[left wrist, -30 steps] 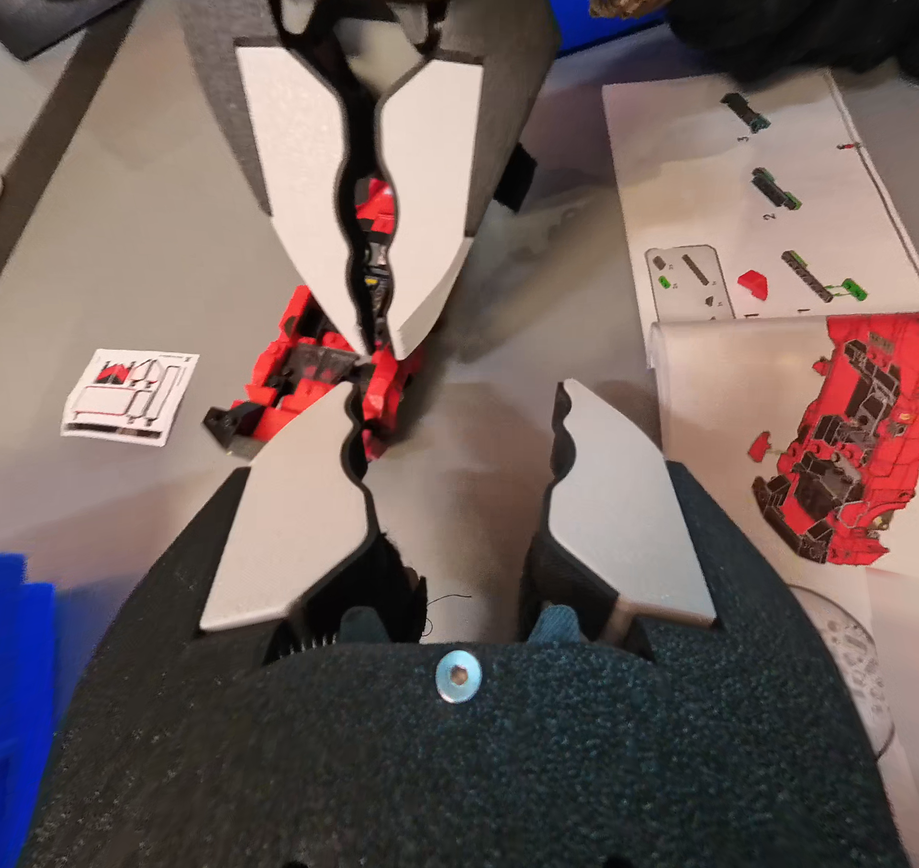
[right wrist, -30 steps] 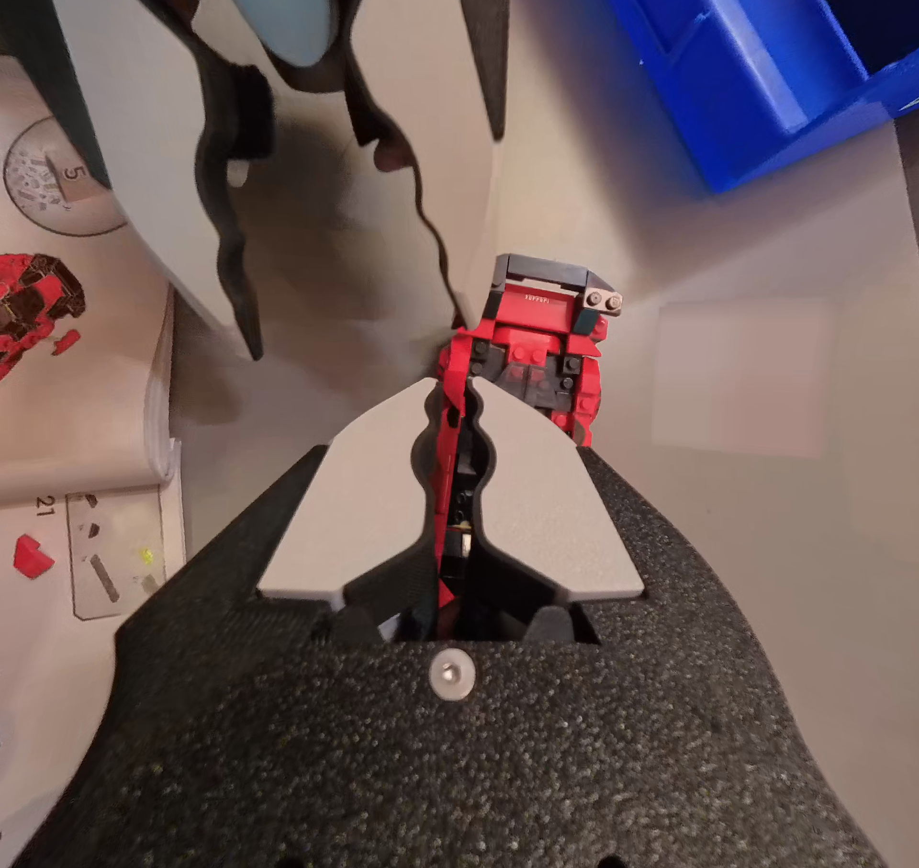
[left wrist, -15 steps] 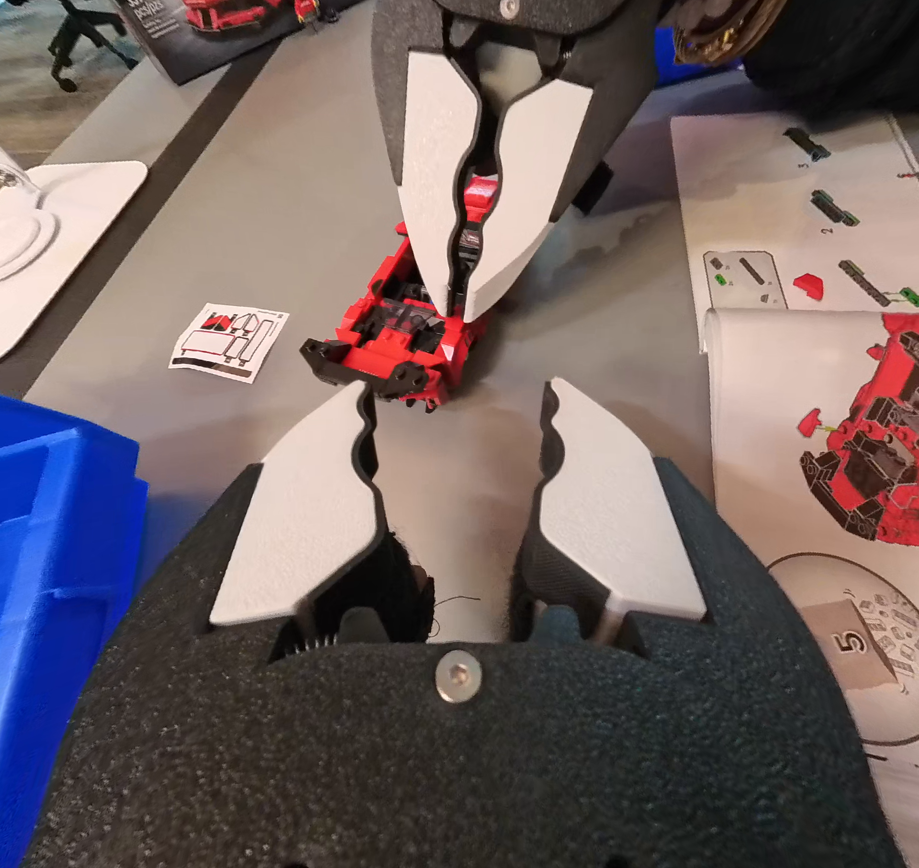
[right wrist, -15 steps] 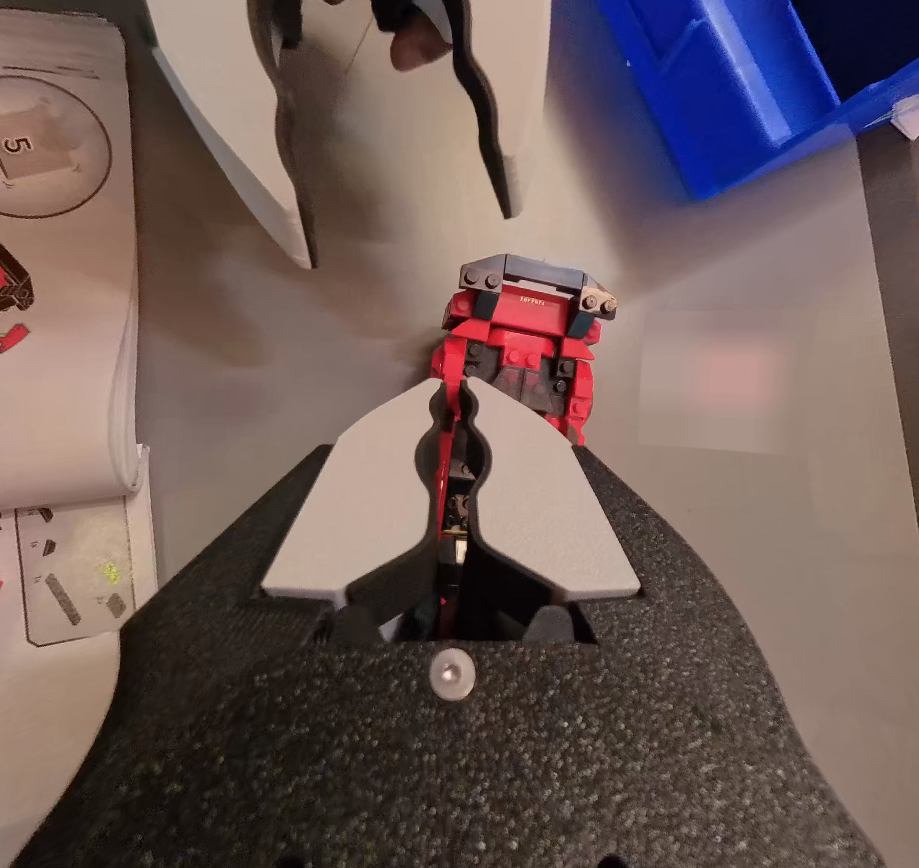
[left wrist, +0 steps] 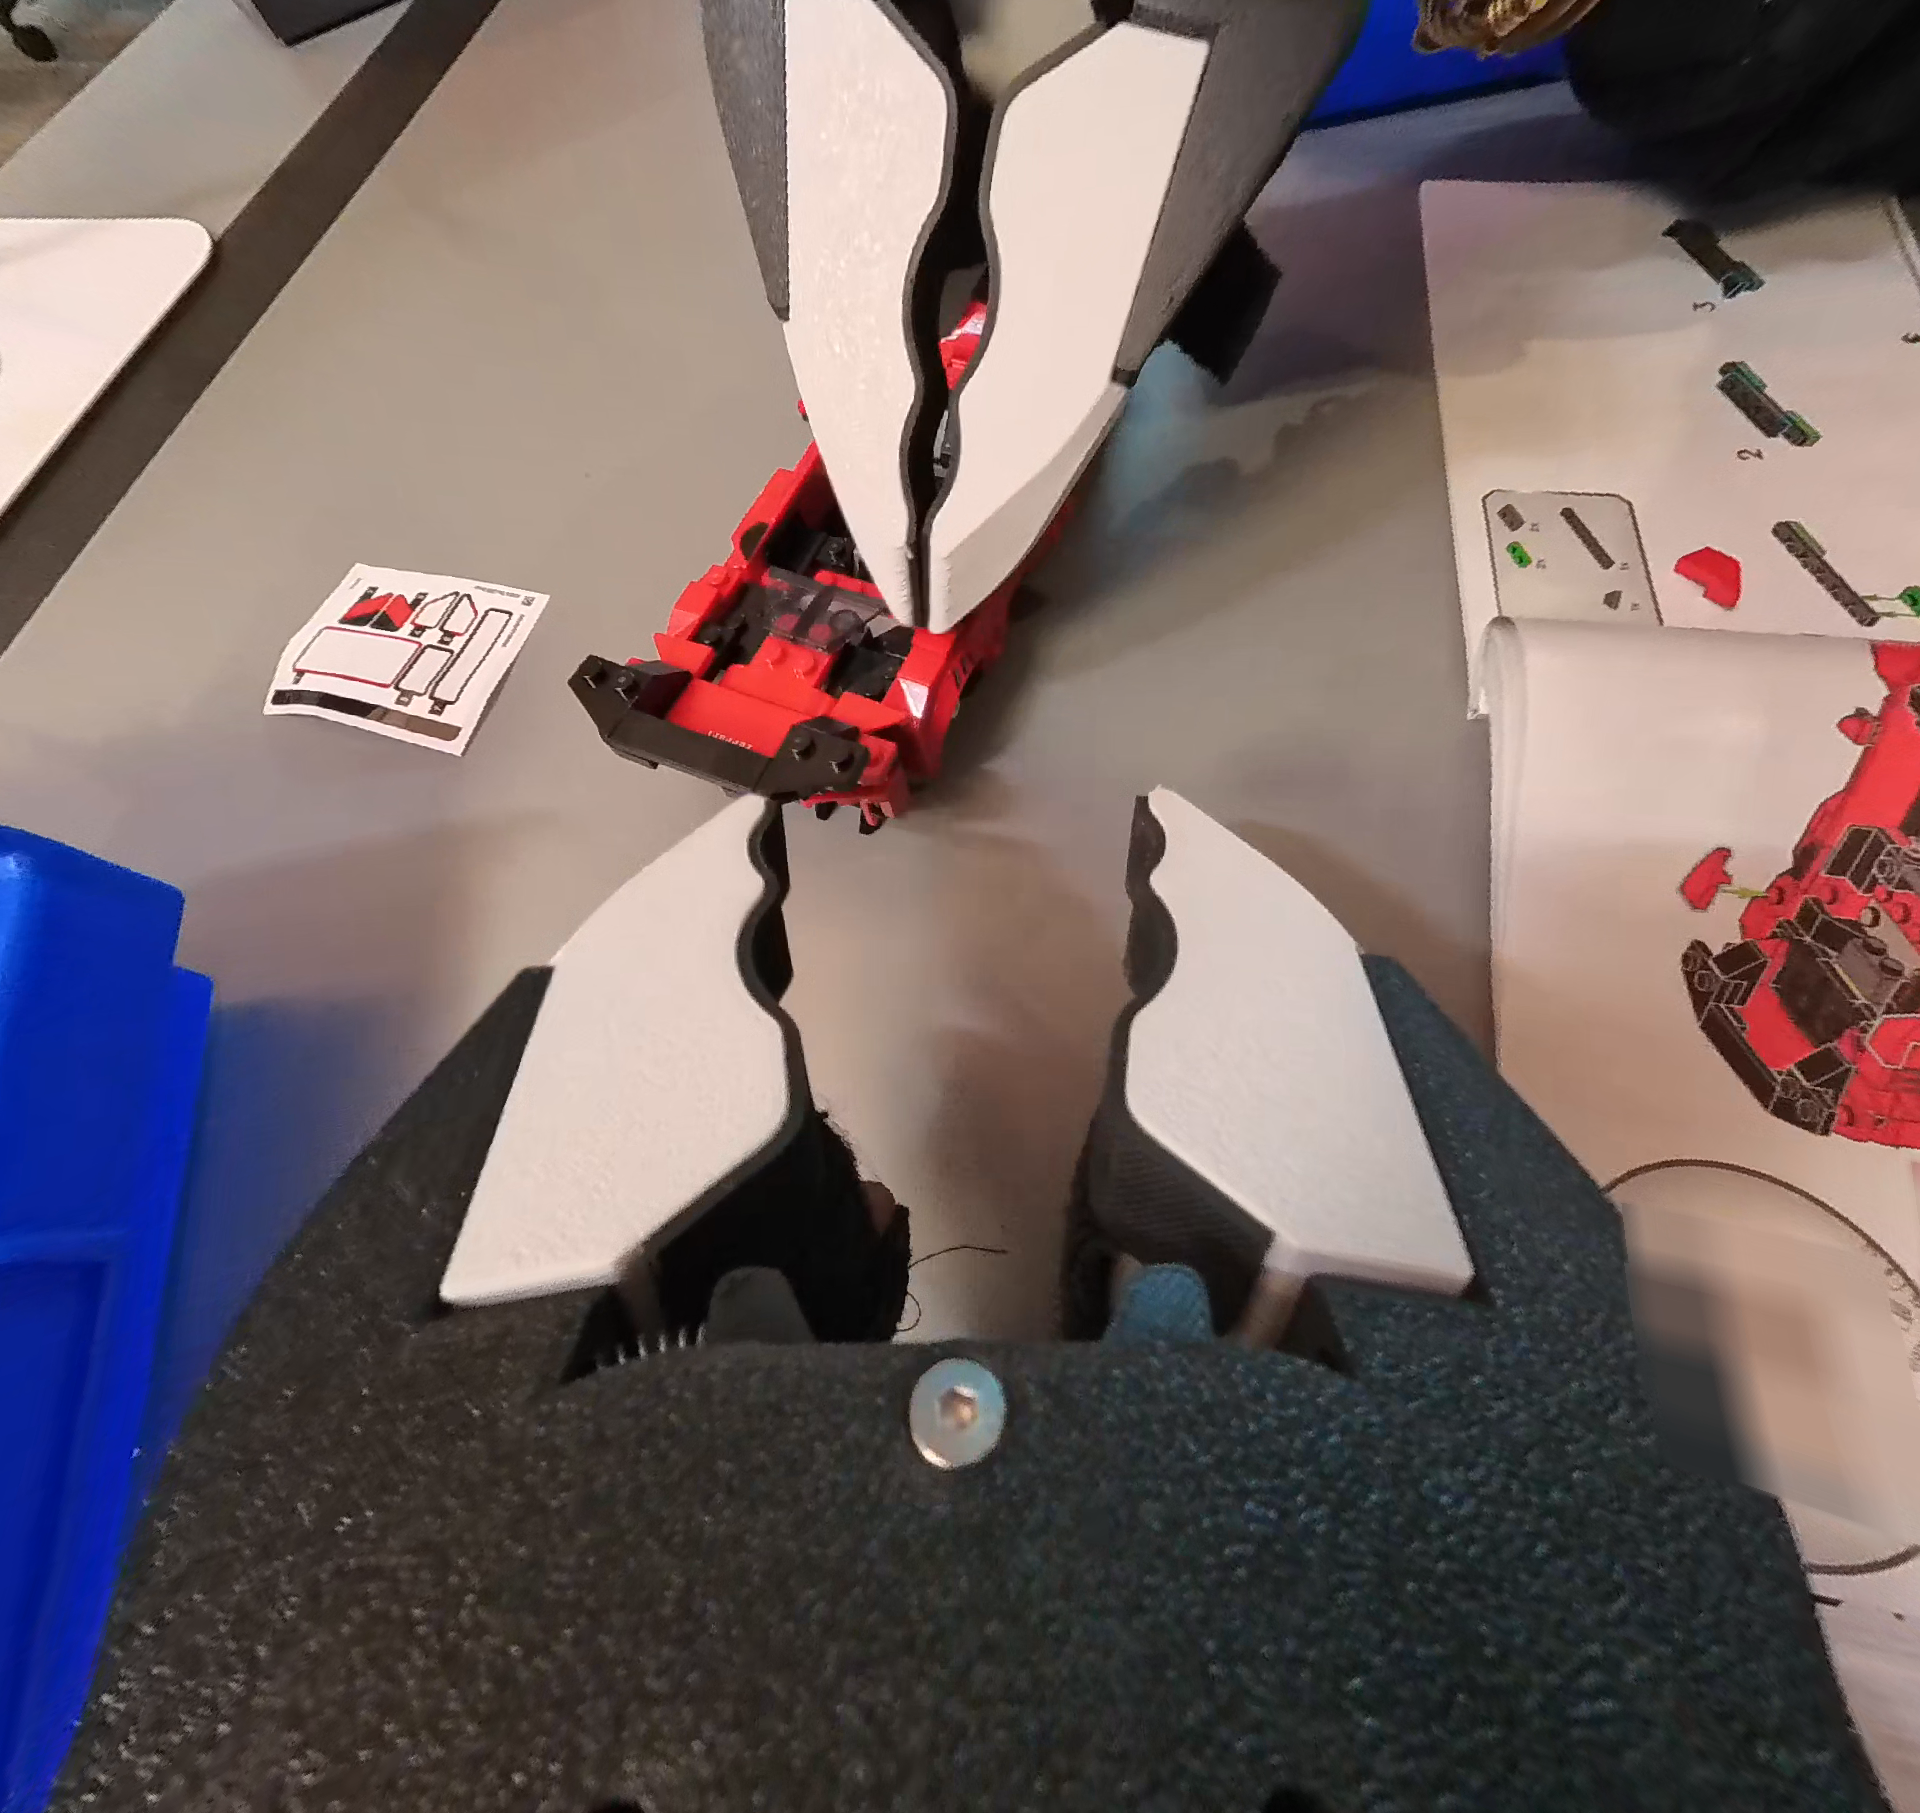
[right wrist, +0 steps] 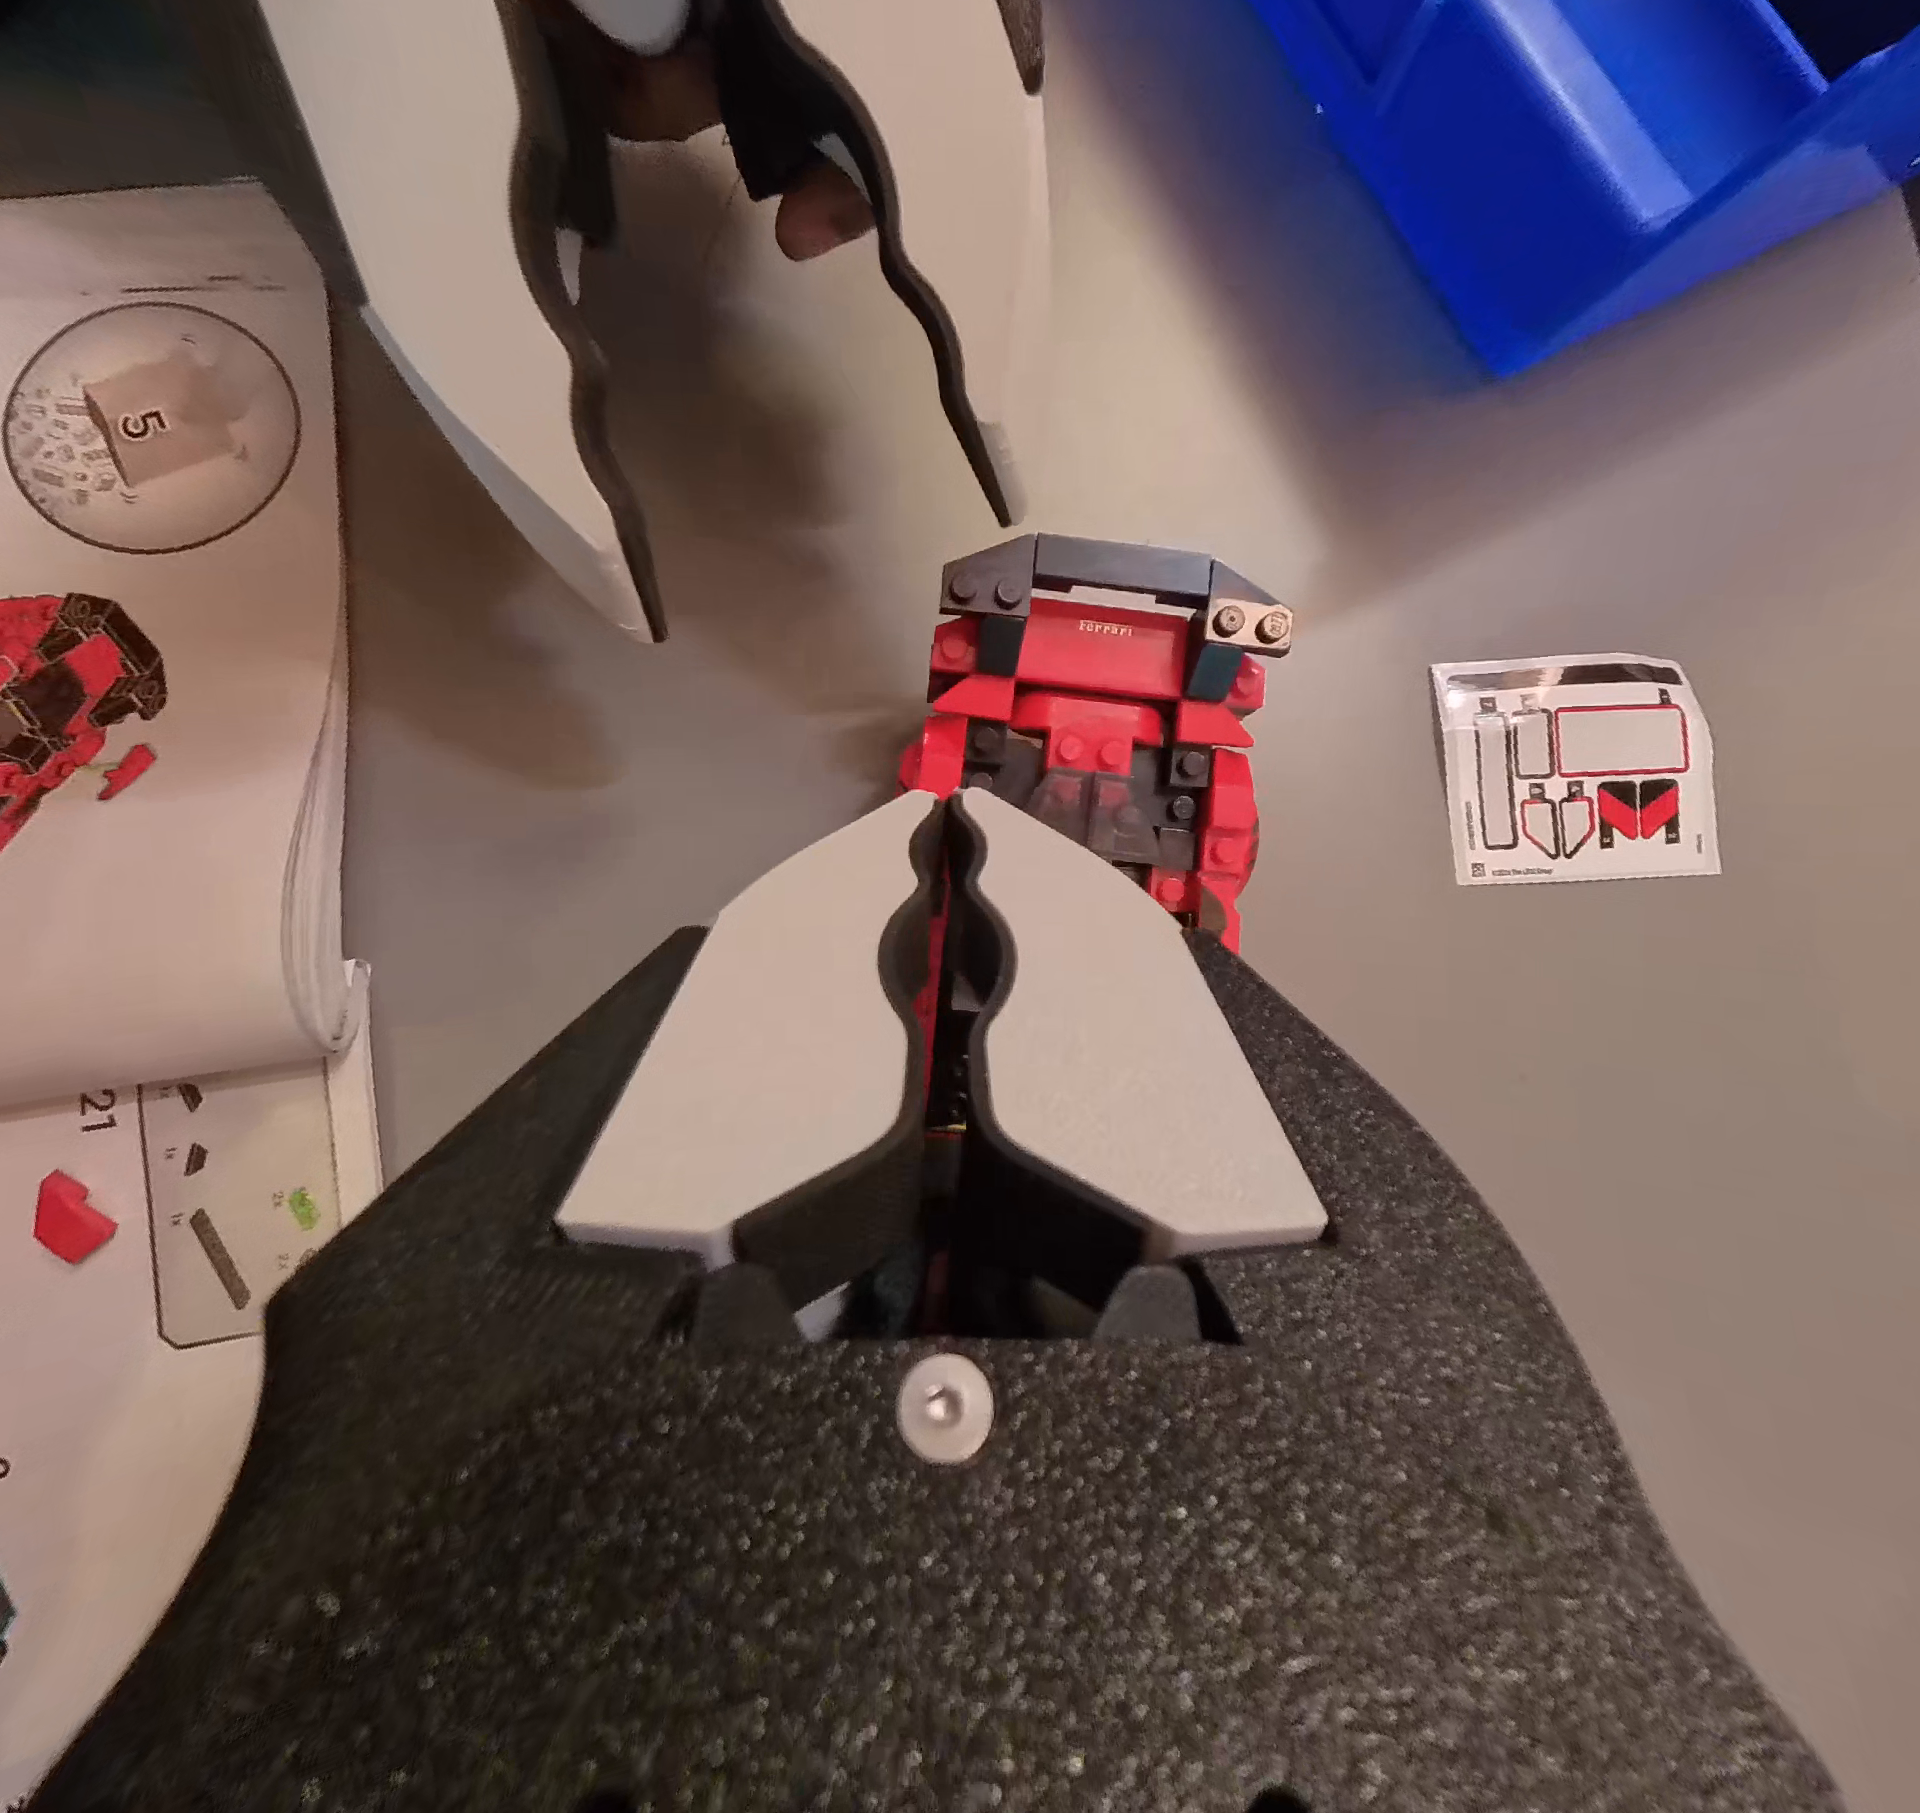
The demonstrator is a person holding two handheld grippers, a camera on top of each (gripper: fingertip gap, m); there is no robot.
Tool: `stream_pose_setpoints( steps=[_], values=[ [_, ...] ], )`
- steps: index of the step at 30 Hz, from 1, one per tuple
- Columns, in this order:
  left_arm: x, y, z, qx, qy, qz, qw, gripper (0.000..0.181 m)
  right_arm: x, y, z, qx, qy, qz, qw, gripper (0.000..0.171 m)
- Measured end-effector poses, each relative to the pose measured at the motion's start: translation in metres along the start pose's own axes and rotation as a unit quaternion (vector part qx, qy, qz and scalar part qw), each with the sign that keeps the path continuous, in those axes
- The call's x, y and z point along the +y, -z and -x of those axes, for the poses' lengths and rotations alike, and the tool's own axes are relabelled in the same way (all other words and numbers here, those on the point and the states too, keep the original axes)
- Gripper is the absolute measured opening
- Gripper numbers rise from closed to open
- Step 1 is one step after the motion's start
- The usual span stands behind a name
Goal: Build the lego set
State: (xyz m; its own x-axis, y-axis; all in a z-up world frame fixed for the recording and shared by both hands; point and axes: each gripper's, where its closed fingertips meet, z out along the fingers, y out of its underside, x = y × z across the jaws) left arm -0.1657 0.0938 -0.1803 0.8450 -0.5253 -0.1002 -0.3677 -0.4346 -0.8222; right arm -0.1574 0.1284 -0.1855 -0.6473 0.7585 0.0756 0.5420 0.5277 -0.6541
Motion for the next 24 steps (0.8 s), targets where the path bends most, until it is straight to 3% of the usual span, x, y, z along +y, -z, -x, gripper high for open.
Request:
stream_pose_setpoints(
  steps=[24],
  values=[
    [-0.002,-0.003,-0.020,0.047,-0.037,-0.004,0.998,0.053,0.001,0.006,-0.005,-0.005,-0.031,-0.022,0.999,0.003]
  ],
)
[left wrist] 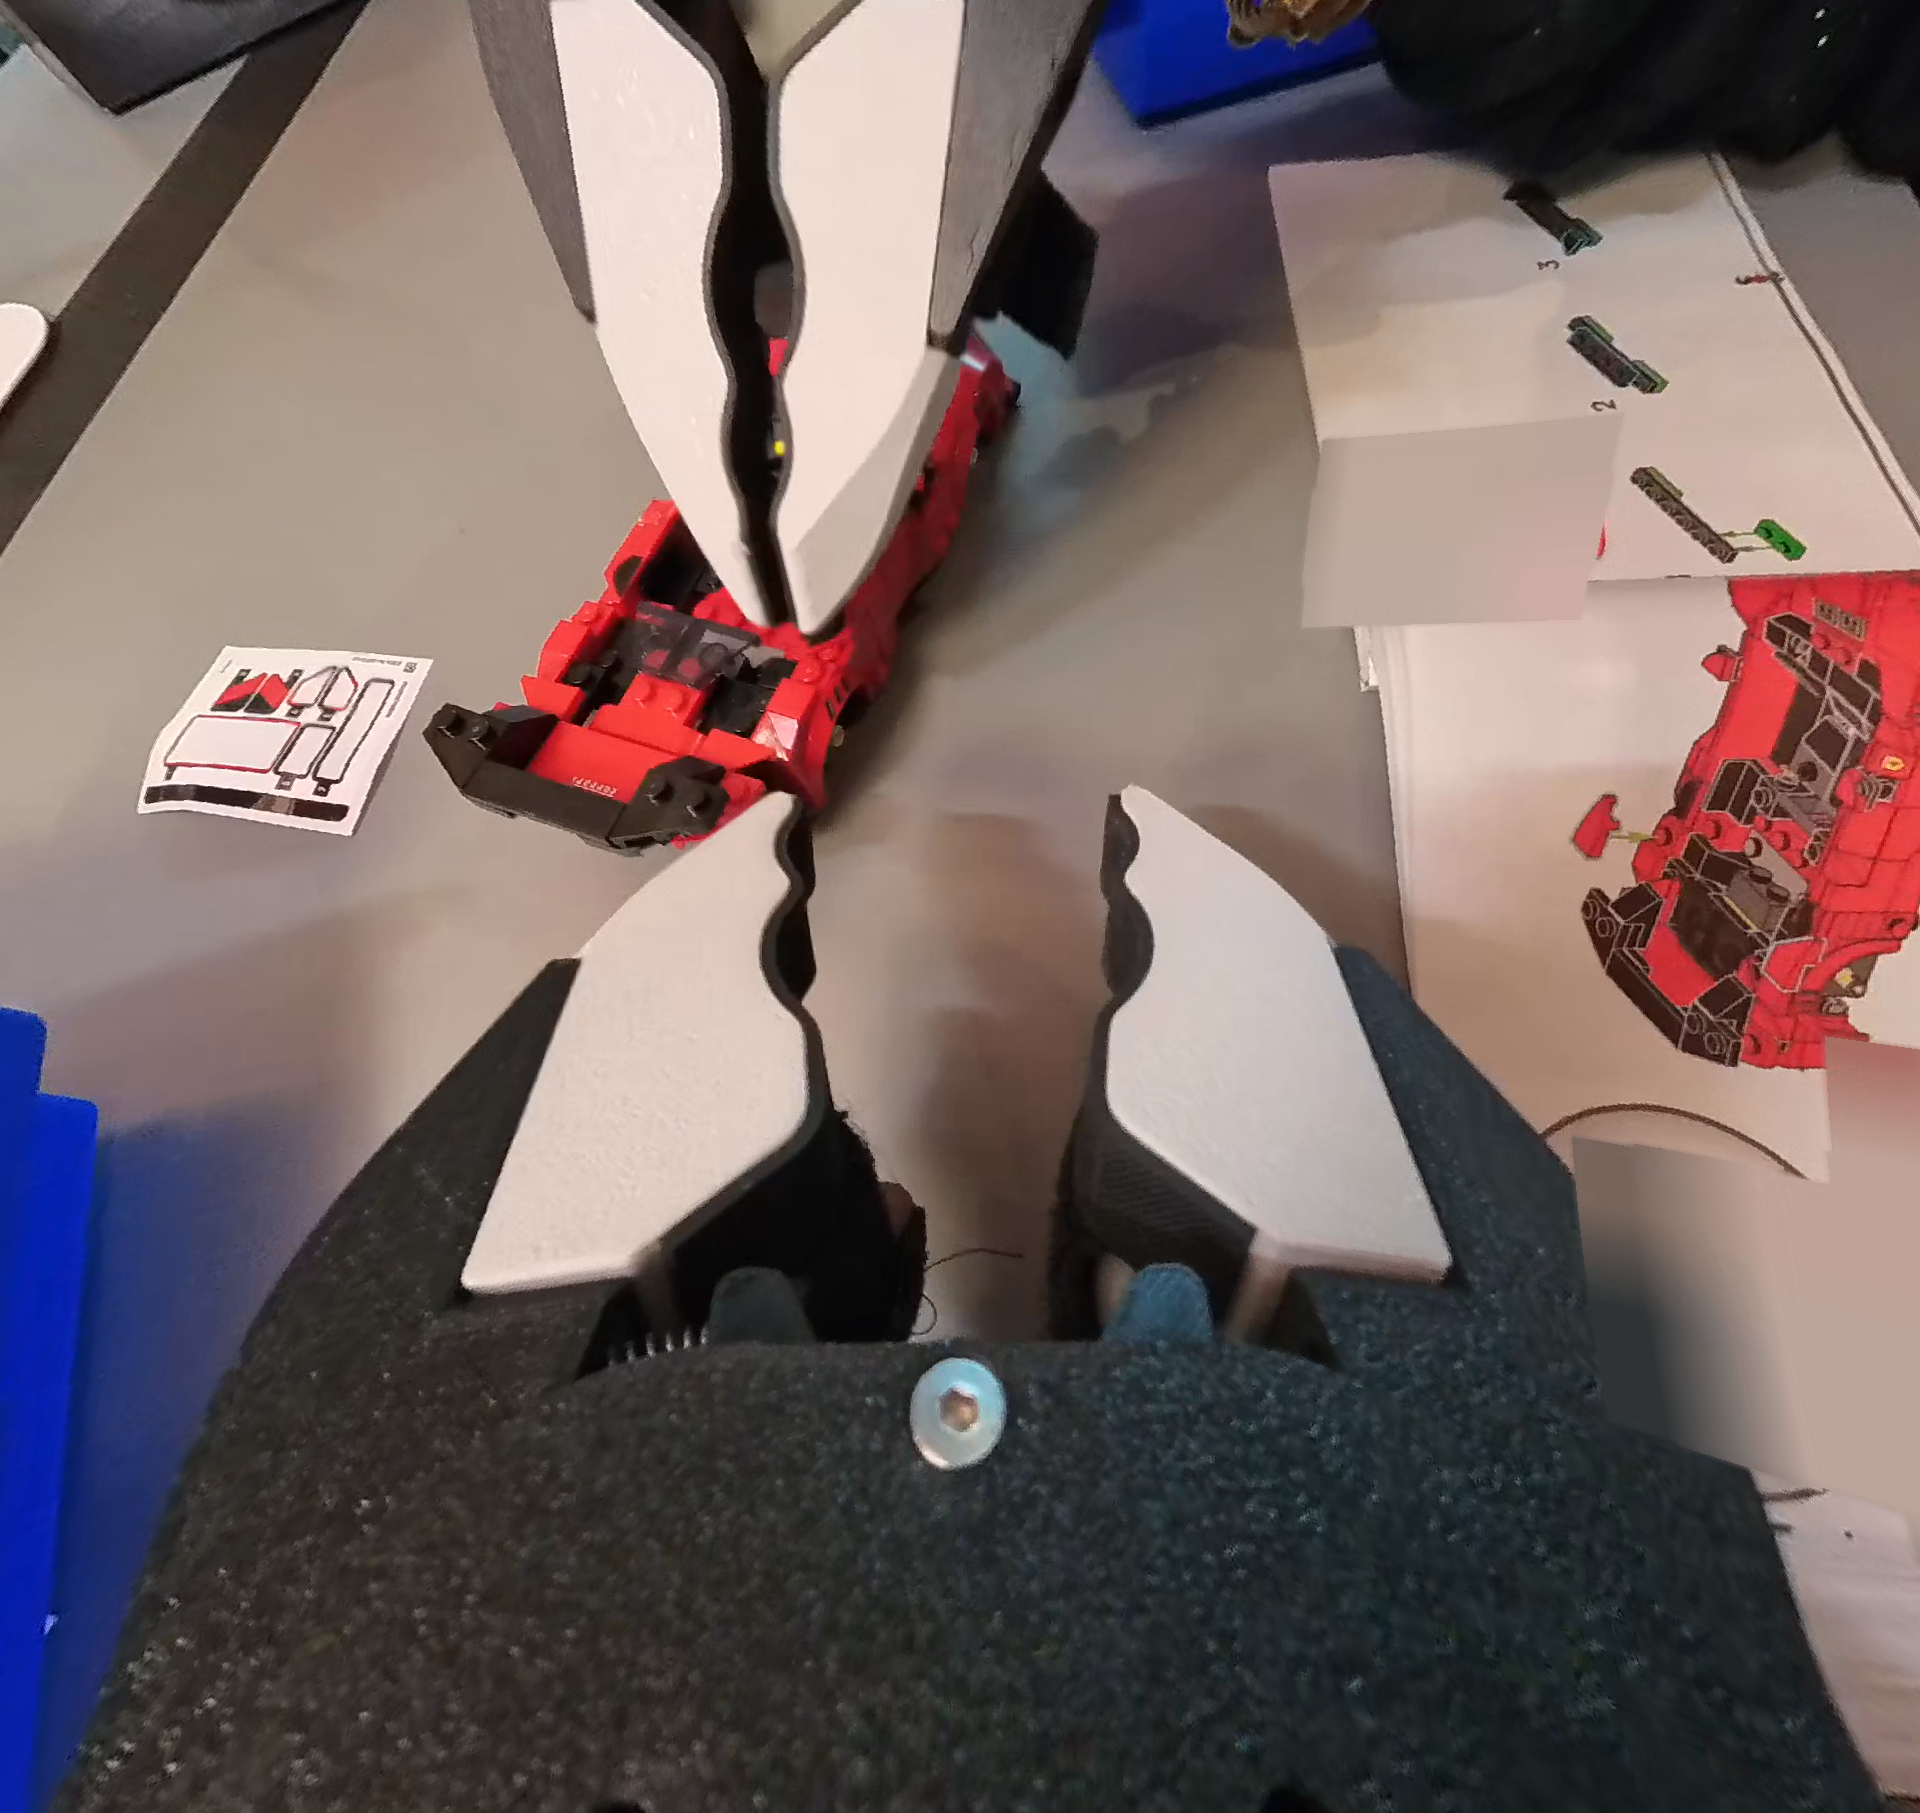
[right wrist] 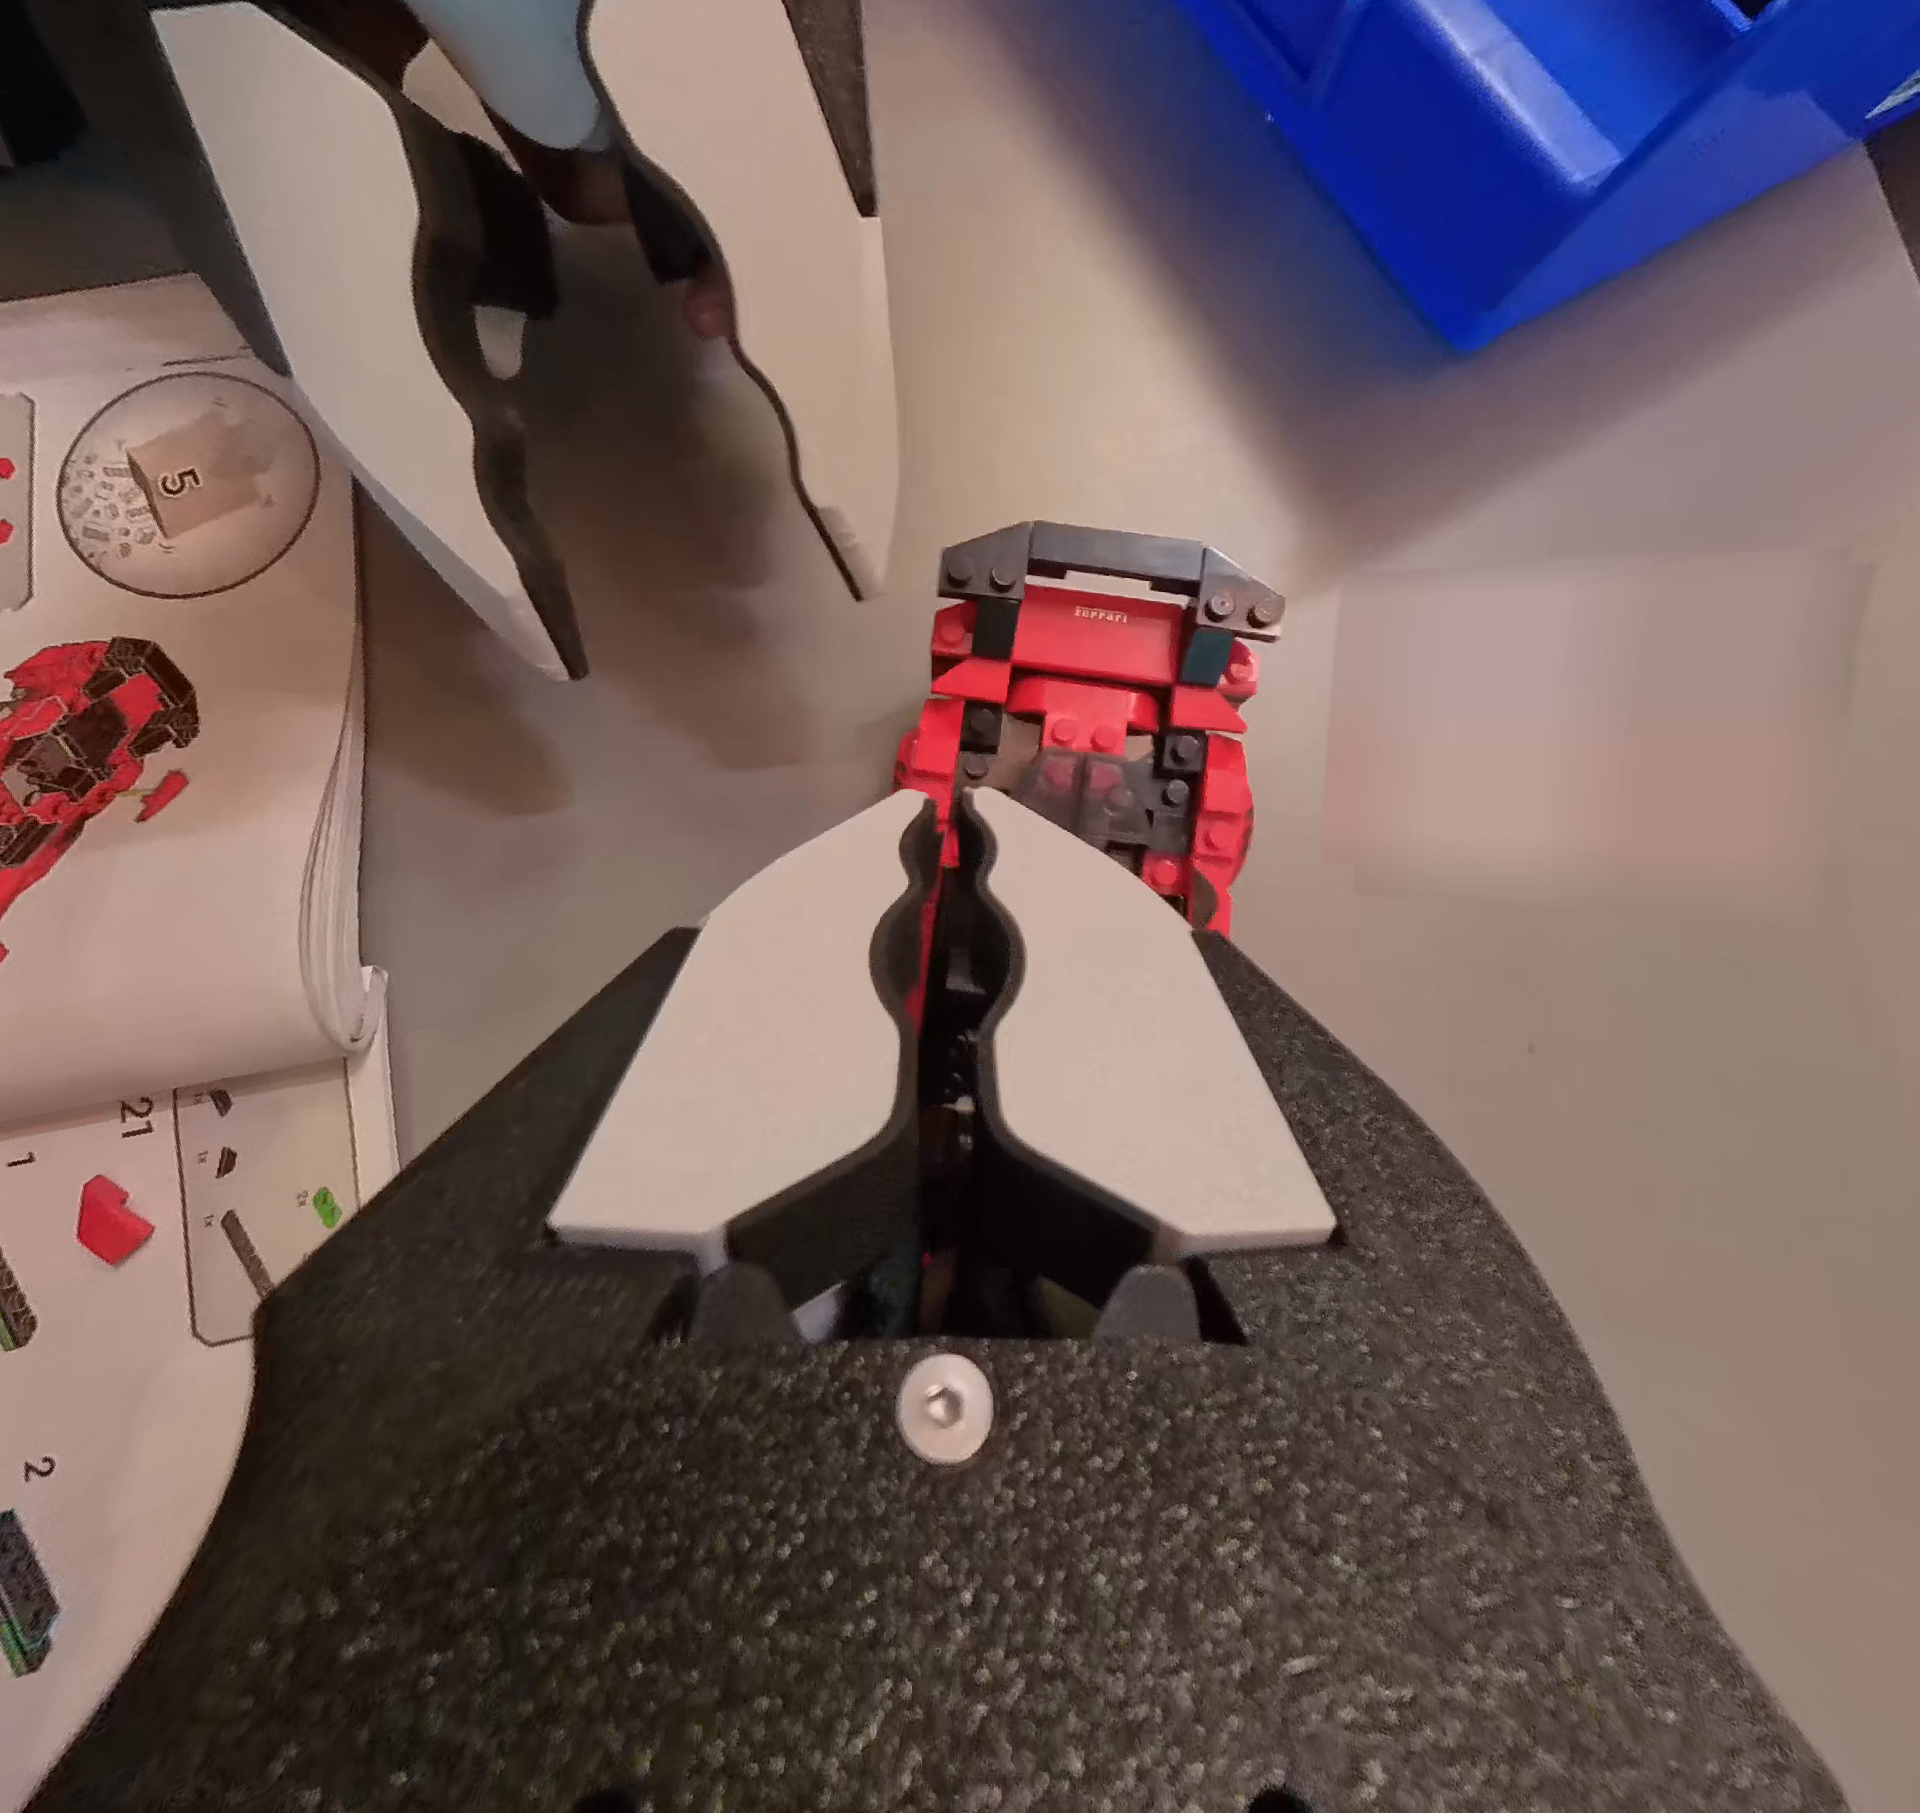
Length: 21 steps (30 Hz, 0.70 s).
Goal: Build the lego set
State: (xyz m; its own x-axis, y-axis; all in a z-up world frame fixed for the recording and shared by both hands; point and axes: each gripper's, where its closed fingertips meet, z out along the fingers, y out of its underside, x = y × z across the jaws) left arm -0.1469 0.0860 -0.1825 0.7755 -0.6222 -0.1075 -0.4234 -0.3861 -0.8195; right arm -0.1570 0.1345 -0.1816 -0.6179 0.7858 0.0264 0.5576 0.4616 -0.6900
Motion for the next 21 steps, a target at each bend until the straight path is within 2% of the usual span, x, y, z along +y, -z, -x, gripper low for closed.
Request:
stream_pose_setpoints(
  steps=[3,8,12,16,19,21],
  values=[
    [0.000,0.003,0.000,0.001,0.004,-0.005,1.000,0.052,0.000,0.016,-0.006,0.022,-0.020,-0.014,0.999,0.010],
    [-0.002,0.006,0.001,0.009,0.019,-0.013,1.000,0.049,0.016,0.042,-0.013,0.061,-0.066,0.003,0.996,0.009],
    [-0.003,0.006,-0.005,0.024,0.013,-0.013,1.000,0.044,0.019,0.043,-0.012,0.055,-0.060,0.045,0.996,0.008],
    [-0.002,0.005,-0.004,0.020,0.011,-0.015,1.000,0.038,0.008,0.044,-0.014,0.067,-0.064,0.030,0.995,0.008],
    [-0.002,0.004,-0.004,0.026,0.024,-0.018,0.999,0.037,0.016,0.034,-0.016,0.062,-0.091,0.045,0.993,0.008],
    [-0.002,0.004,-0.004,0.026,0.021,-0.018,0.999,0.037,0.024,0.026,-0.011,0.042,-0.049,0.067,0.996,0.010]
  ],
)
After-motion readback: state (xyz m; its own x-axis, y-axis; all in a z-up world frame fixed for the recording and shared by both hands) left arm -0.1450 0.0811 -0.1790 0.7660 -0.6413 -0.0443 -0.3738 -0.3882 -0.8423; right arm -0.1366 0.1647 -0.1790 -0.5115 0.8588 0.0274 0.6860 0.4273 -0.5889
